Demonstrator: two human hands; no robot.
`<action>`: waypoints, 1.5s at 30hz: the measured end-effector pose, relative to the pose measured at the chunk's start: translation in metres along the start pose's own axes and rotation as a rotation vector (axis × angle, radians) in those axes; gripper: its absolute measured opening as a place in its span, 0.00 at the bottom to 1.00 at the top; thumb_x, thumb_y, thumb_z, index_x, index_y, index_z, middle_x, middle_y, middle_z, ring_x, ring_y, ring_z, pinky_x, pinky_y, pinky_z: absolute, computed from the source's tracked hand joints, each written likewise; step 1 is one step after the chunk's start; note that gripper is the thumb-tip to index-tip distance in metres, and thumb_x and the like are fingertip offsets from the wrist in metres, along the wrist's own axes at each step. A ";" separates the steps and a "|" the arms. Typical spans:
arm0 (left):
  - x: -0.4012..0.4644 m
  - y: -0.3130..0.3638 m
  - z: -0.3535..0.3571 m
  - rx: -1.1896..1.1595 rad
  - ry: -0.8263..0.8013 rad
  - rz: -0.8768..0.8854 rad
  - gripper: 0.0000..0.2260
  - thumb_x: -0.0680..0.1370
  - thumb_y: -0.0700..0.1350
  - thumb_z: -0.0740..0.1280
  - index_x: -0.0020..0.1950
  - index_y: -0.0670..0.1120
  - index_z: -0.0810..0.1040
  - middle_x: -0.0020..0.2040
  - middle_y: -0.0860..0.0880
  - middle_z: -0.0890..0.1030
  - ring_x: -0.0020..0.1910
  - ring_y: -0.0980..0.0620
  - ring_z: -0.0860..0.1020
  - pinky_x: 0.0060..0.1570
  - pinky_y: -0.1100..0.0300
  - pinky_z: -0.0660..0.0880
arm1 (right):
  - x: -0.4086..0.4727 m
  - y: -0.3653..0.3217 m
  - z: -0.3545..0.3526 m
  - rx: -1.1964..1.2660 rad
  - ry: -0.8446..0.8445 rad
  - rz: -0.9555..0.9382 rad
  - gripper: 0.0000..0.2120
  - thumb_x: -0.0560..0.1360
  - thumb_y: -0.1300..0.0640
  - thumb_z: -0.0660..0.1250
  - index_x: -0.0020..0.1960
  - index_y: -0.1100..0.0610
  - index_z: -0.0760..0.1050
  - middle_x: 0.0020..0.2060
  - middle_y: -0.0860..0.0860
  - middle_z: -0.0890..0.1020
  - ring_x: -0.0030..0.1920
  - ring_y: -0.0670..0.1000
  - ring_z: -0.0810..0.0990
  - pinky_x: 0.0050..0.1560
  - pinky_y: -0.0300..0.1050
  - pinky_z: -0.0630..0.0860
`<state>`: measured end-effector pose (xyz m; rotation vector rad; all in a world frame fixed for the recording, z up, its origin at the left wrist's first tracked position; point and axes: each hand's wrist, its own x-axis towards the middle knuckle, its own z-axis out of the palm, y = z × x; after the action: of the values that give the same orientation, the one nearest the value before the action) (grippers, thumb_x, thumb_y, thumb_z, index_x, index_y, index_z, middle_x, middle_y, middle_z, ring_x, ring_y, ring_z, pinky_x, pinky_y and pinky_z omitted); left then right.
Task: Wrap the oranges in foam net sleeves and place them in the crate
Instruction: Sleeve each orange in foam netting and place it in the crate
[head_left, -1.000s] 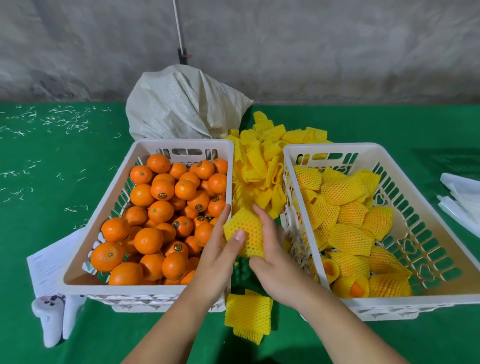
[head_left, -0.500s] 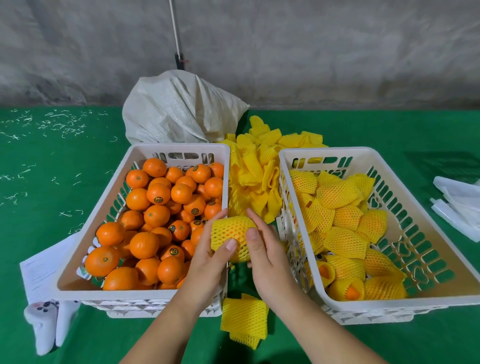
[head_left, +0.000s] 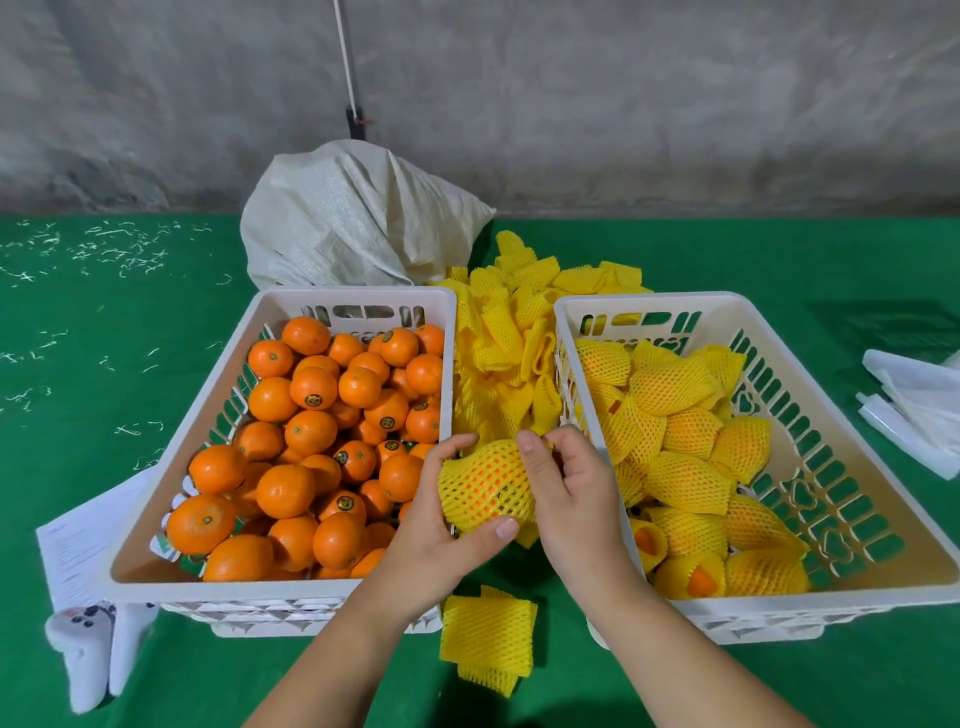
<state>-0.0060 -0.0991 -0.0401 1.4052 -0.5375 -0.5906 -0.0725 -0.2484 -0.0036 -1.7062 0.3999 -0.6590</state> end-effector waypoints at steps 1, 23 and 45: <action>0.000 0.000 0.000 0.002 -0.008 0.008 0.39 0.71 0.56 0.82 0.77 0.57 0.65 0.66 0.48 0.78 0.63 0.43 0.80 0.58 0.49 0.81 | 0.002 -0.002 -0.001 0.009 0.026 -0.005 0.16 0.79 0.39 0.66 0.42 0.51 0.74 0.34 0.48 0.78 0.35 0.46 0.78 0.33 0.53 0.75; 0.008 -0.011 0.012 0.173 0.210 0.082 0.18 0.82 0.55 0.68 0.72 0.60 0.71 0.61 0.54 0.80 0.51 0.42 0.80 0.52 0.53 0.80 | 0.081 0.052 -0.066 -0.484 0.025 0.274 0.38 0.80 0.42 0.67 0.83 0.42 0.50 0.83 0.47 0.47 0.82 0.55 0.48 0.76 0.53 0.57; -0.020 -0.135 0.045 1.648 -0.592 -0.372 0.39 0.81 0.40 0.69 0.84 0.59 0.50 0.80 0.40 0.58 0.74 0.32 0.67 0.65 0.39 0.73 | 0.042 0.061 -0.034 -1.552 -0.614 -0.422 0.17 0.79 0.47 0.60 0.61 0.53 0.78 0.57 0.54 0.78 0.62 0.59 0.72 0.66 0.56 0.63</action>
<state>-0.0594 -0.1287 -0.1706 2.9397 -1.4236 -0.9110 -0.0557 -0.3138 -0.0490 -3.3840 0.0307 0.0725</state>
